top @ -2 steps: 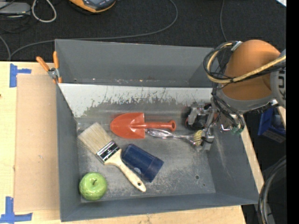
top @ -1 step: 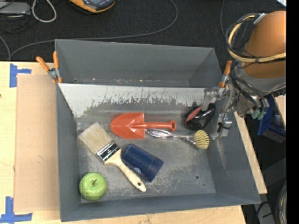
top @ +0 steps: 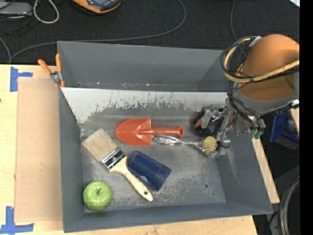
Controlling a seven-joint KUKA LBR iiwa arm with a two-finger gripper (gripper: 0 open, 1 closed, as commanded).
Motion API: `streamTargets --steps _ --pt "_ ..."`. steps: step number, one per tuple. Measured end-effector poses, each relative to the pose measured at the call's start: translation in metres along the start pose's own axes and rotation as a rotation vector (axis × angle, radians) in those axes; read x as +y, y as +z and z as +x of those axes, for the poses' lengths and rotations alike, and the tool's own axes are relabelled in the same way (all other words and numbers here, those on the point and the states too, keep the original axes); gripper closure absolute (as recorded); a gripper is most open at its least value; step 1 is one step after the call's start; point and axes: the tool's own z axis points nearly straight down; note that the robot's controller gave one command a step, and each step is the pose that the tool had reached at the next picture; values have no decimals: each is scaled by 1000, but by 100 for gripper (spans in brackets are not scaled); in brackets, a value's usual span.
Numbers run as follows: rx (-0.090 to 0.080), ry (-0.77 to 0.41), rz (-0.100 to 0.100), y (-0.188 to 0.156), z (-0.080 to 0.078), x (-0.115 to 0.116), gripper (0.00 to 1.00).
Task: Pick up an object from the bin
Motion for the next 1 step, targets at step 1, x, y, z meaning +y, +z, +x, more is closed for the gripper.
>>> streamTargets --steps 1 --pt "-4 -9 1 8 -9 6 0"
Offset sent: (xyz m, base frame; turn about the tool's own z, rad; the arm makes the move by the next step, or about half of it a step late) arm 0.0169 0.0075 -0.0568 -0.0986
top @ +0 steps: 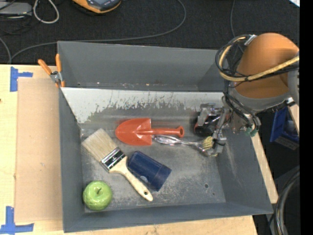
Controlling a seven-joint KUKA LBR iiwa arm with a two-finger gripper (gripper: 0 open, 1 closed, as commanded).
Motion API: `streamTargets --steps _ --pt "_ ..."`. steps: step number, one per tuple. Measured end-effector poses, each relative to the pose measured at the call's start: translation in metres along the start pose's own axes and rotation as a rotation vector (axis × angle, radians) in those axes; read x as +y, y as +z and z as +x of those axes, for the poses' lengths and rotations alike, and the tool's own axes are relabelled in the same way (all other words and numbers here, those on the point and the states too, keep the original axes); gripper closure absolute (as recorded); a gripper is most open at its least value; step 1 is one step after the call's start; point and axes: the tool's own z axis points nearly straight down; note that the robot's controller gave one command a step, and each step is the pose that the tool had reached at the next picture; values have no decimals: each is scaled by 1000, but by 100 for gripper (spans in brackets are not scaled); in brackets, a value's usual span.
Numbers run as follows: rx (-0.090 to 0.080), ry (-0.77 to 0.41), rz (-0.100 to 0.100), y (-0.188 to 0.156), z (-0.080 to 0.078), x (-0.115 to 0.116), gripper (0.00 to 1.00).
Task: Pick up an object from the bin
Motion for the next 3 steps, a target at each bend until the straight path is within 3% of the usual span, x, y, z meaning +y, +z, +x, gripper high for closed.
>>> streamTargets --steps 1,2,3 --pt "12 -90 -3 51 -8 2 0" --pt "-11 -39 1 -30 0 10 0" --pt "18 -198 -4 28 -8 -73 0"
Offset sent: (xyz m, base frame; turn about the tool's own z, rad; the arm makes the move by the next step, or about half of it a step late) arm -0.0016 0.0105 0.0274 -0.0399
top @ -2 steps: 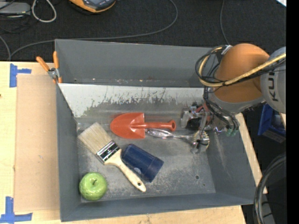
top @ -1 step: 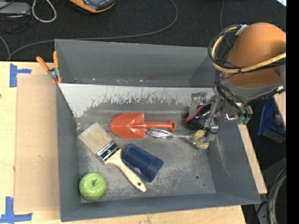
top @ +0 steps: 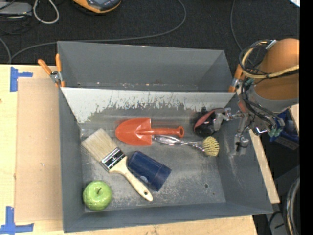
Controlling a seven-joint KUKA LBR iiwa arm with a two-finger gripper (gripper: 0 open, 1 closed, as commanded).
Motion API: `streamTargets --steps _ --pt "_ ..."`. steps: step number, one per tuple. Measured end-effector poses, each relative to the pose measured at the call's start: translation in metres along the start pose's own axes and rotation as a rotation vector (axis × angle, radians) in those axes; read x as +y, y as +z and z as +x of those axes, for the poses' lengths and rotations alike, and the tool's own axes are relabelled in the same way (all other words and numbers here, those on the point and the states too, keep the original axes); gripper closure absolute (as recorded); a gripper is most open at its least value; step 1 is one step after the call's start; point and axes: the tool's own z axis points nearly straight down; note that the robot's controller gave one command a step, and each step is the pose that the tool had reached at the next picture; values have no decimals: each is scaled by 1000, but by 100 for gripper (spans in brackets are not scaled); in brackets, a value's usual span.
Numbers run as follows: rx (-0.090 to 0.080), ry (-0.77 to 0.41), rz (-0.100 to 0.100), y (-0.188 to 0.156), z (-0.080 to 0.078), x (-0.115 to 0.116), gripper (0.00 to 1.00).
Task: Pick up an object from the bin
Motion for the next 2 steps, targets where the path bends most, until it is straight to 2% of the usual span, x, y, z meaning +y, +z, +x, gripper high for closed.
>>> streamTargets --steps 1,2 --pt "-26 204 2 -15 23 107 0" --pt "-13 110 3 13 14 38 0"
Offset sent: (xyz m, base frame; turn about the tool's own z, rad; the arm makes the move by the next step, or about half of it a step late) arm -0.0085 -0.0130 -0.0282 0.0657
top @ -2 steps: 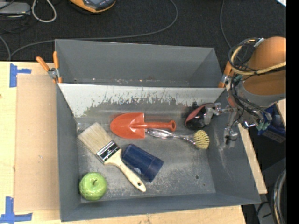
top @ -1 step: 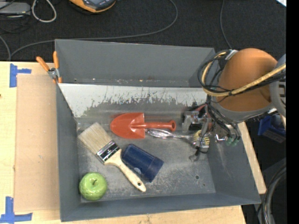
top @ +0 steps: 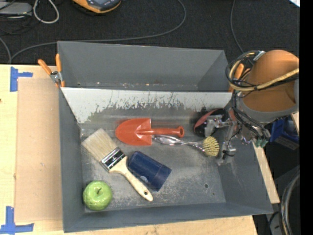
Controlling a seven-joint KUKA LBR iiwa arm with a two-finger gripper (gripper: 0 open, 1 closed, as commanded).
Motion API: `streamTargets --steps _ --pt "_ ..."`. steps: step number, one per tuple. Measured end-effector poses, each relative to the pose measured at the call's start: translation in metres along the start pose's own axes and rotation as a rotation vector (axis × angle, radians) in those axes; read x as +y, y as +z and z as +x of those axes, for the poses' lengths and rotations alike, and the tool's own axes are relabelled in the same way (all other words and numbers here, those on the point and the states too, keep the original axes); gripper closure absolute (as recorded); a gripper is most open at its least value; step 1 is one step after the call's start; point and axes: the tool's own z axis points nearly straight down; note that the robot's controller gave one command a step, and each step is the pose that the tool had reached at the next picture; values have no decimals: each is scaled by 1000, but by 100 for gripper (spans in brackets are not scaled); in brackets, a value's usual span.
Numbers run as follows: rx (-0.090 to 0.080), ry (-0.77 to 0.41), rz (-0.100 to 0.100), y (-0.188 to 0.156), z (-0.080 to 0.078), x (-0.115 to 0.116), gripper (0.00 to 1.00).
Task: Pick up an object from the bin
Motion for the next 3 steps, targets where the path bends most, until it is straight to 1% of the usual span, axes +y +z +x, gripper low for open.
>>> streamTargets --steps 1,2,3 --pt "-6 59 -4 -26 23 32 0" --pt "-2 37 -2 8 -2 -2 0" --pt "-10 63 -5 21 -32 42 100"
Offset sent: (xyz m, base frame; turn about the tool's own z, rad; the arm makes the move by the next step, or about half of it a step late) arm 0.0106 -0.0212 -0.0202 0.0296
